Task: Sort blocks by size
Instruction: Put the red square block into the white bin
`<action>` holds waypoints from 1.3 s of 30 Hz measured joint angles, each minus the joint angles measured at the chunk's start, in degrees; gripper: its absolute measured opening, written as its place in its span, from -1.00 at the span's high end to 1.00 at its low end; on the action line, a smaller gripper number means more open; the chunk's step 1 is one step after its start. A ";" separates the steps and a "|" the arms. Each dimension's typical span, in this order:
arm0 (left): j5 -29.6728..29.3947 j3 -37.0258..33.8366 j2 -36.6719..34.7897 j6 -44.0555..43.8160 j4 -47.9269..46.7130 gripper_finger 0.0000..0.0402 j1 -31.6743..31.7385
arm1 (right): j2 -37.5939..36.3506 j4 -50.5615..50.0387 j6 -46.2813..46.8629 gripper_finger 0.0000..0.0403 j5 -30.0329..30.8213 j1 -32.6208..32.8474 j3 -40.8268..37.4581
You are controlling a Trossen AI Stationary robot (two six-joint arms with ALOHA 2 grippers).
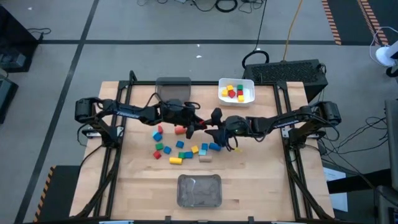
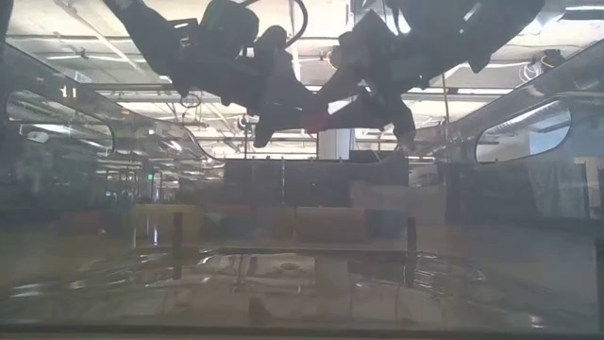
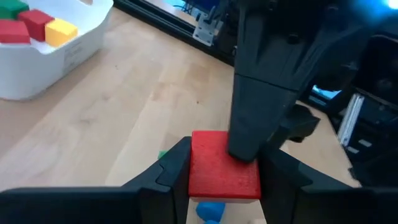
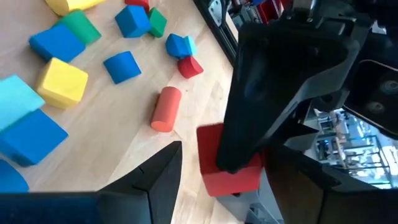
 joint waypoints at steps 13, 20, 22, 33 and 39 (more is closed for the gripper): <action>2.96 0.00 0.00 -4.79 3.68 0.31 0.12 | 0.00 2.56 -1.17 0.18 0.36 -0.08 0.00; 3.36 0.00 0.00 -5.70 3.48 0.26 0.08 | 0.00 2.58 -0.22 0.42 0.58 -0.08 0.00; 3.32 0.00 0.00 -5.27 3.66 0.17 0.10 | 0.00 2.52 0.30 0.43 0.89 -0.08 0.02; 5.17 -0.02 -0.04 -1.08 3.80 -0.16 1.70 | 0.00 1.35 0.50 0.42 9.12 -0.09 0.02; 4.03 -0.11 -3.44 1.47 -2.60 -0.17 3.85 | -0.87 -4.78 1.98 0.41 14.79 -3.26 0.00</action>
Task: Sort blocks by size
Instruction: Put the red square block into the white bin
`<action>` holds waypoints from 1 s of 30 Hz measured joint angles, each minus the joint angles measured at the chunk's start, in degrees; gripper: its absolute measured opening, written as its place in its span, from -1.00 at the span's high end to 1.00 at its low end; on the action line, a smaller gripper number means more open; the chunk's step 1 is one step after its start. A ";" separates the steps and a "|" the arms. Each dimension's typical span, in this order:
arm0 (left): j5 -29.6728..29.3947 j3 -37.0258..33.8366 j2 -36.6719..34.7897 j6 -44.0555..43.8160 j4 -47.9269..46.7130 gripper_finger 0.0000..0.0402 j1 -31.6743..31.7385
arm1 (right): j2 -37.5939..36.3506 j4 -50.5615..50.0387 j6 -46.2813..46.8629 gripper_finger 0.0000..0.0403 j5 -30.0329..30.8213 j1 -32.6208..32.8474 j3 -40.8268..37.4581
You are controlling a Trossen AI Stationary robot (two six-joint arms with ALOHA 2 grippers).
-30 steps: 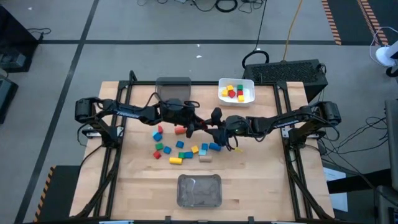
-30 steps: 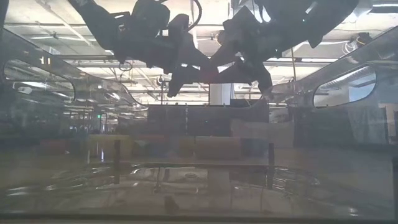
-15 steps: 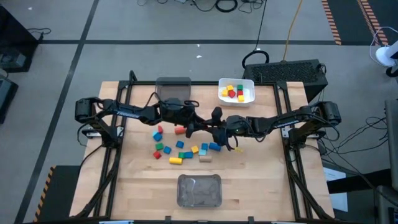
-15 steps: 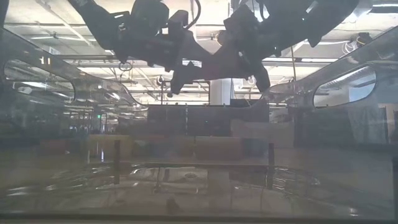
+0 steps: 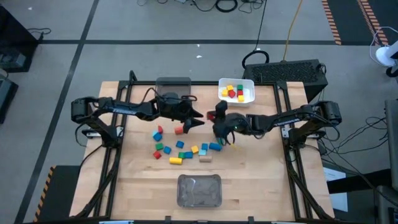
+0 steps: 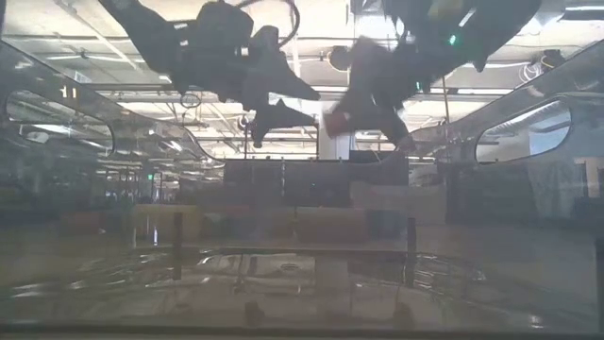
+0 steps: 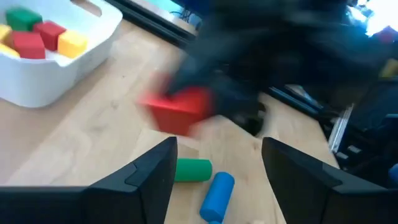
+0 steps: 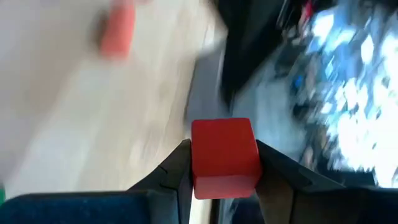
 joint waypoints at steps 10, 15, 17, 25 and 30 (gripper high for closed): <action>-8.88 -3.12 -8.66 4.59 -5.98 -0.18 -0.71 | -4.08 -10.26 12.85 0.41 -0.94 -13.53 -0.04; -13.90 -7.25 -12.09 4.51 -7.45 -0.18 -2.14 | -5.14 -14.99 15.77 0.41 -3.54 -22.45 0.02; -15.61 -8.71 -12.67 3.98 -7.44 -0.18 -2.80 | -5.21 -16.88 17.56 0.40 -4.07 -26.38 0.02; -25.38 -12.73 -13.50 1.40 -9.01 -0.18 -5.55 | -4.10 -20.52 25.74 0.40 -15.99 -39.37 0.00; -28.54 -14.12 -13.52 1.32 -9.47 -0.18 -6.91 | -3.51 -20.62 31.12 0.40 -20.67 -44.04 0.00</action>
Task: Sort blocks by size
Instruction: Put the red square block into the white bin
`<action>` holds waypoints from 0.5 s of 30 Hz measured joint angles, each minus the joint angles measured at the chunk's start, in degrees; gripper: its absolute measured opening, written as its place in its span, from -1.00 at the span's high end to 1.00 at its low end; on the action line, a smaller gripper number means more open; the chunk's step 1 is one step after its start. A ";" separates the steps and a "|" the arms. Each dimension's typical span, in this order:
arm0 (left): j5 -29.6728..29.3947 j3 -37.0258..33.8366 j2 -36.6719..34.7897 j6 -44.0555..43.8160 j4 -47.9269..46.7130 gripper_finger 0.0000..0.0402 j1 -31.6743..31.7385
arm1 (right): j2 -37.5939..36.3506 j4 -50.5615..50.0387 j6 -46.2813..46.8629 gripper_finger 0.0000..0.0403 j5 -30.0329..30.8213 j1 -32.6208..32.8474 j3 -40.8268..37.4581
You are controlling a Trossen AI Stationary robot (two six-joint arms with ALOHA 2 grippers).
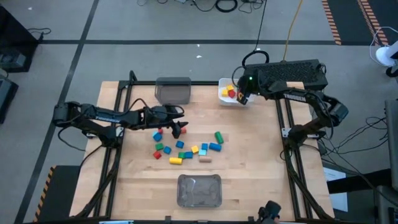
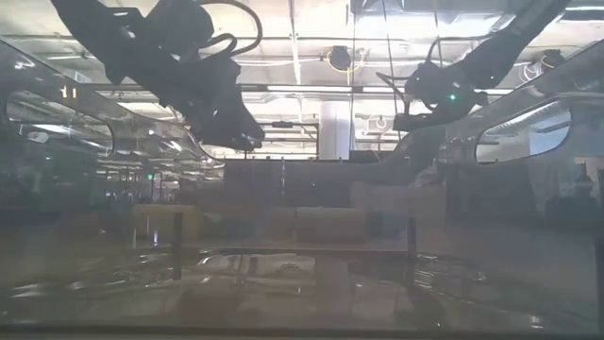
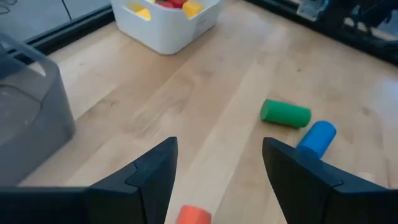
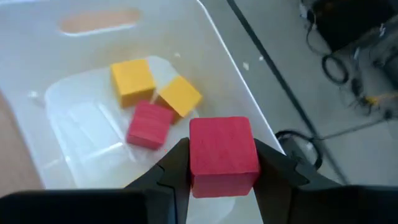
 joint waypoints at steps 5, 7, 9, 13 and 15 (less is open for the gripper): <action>-0.16 -0.17 0.00 -1.46 -0.84 -0.18 -0.76 | 0.07 -0.62 2.51 0.40 -0.19 -2.13 0.00; -0.16 -0.17 0.00 -1.46 -0.85 -0.18 -1.11 | 0.07 -1.41 3.09 0.38 -0.18 -2.36 0.00; -0.20 -0.17 0.00 -1.46 -0.85 -0.18 -1.28 | 0.07 -2.22 3.18 0.34 -0.19 -2.38 0.00; -0.29 -0.17 0.00 -1.46 -0.90 -0.18 -1.38 | 0.07 -3.00 3.17 0.24 -0.17 -2.38 0.00; -0.29 -0.17 0.00 -1.48 -1.05 -0.18 -1.38 | 0.07 -3.00 3.16 0.19 -0.17 -2.38 0.00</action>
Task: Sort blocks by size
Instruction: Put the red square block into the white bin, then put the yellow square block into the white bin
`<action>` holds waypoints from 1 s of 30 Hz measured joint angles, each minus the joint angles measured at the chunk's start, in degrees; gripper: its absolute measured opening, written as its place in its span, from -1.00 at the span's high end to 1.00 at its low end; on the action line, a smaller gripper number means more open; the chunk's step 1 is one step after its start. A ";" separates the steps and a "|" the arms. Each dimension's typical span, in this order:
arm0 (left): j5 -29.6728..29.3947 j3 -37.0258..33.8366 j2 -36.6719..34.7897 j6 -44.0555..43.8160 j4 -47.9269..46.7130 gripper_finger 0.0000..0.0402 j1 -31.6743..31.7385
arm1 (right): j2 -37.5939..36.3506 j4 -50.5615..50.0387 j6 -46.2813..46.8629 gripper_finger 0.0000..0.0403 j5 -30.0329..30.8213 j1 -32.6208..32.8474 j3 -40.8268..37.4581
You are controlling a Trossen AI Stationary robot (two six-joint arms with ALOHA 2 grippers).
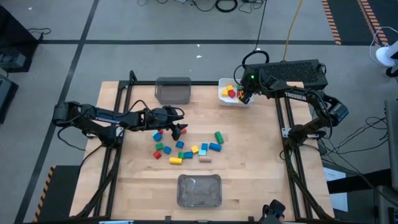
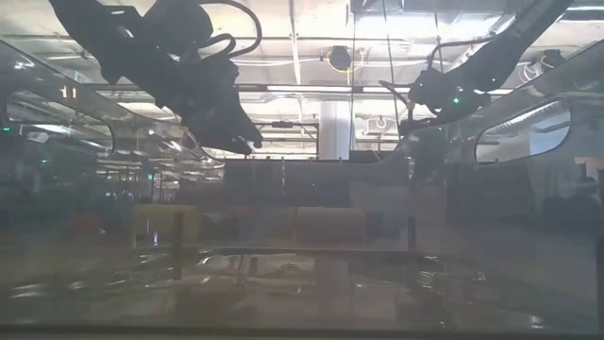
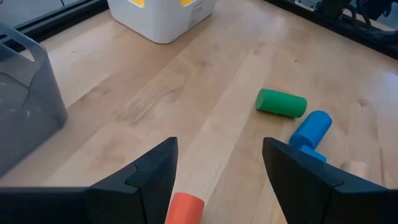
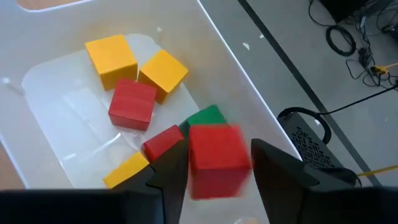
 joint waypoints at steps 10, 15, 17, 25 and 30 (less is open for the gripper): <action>0.45 0.00 0.02 -0.05 -1.45 -0.18 -0.13 | 0.00 0.78 -0.23 0.06 0.02 0.04 0.00; 0.51 0.00 0.02 0.18 -2.98 -0.18 -0.18 | 0.00 0.69 -0.17 0.08 -5.92 1.33 0.00; 0.52 0.00 0.02 0.75 -2.97 -0.18 -0.46 | 0.00 0.72 0.91 0.10 -12.40 2.29 0.00; -0.17 0.00 0.04 3.62 -2.14 -0.18 -2.82 | 0.00 0.98 4.64 0.10 -31.23 11.40 0.00; -0.32 0.02 2.08 4.79 0.07 -0.18 -6.28 | 0.00 1.30 4.66 0.10 -31.04 18.57 0.00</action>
